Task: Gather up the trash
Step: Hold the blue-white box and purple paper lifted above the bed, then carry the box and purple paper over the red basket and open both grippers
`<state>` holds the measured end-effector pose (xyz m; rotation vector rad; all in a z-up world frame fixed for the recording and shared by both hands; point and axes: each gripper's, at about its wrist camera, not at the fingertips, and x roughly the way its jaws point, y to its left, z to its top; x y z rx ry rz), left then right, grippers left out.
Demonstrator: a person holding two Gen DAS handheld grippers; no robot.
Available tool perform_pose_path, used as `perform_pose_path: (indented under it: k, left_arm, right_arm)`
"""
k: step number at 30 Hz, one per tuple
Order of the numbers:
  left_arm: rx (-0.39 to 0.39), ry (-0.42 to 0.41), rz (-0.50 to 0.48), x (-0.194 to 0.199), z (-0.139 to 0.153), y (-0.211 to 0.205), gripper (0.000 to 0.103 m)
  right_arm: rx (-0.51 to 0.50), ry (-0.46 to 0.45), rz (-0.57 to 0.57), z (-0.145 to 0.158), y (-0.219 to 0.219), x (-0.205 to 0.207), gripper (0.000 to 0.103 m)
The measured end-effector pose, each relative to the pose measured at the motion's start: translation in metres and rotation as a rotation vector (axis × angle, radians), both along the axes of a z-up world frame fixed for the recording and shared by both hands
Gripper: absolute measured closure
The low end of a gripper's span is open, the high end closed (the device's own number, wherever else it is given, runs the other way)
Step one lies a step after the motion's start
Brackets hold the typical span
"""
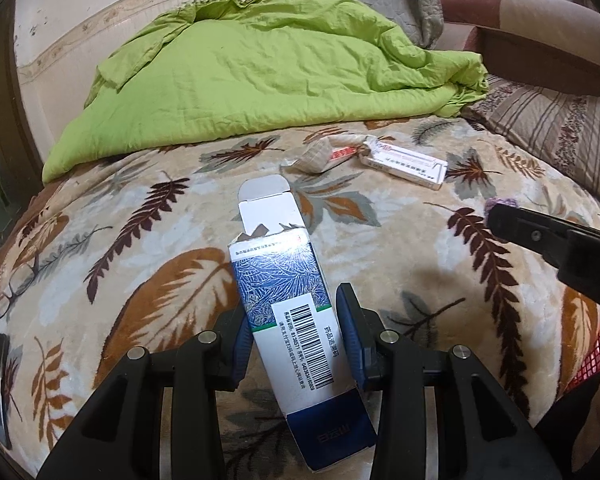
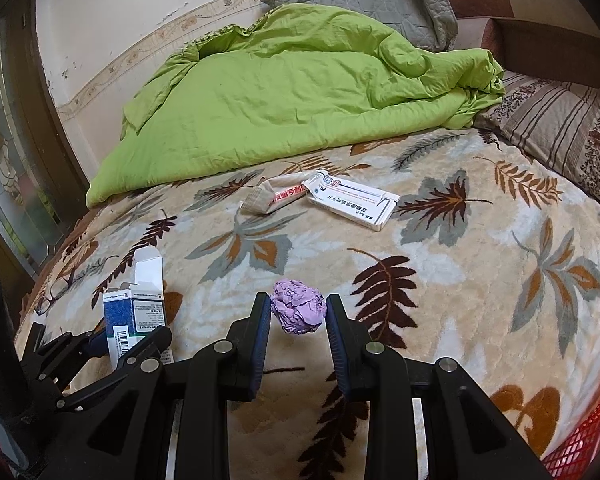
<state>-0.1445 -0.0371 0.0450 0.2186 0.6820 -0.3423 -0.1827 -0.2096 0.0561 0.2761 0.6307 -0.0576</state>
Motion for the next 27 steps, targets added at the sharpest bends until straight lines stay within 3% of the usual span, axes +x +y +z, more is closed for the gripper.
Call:
perform_pose_path:
  k: [14,21,27]
  left_arm:
    - [-0.016,-0.015,-0.066,-0.008,0.003,-0.006,0.065]
    - [-0.018,0.001,-0.149,-0.019,0.005,-0.016,0.065]
    - [-0.046,0.067,-0.260,-0.033,0.022,-0.032,0.065]
  right_arm:
    - [0.068,-0.013,-0.023,0.006,-0.011,-0.011,0.073]
    - [0.127,-0.018,-0.025,0.016,-0.020,-0.034,0.073]
    - [0.132,-0.023,-0.043,0.032,-0.037,-0.071,0.073]
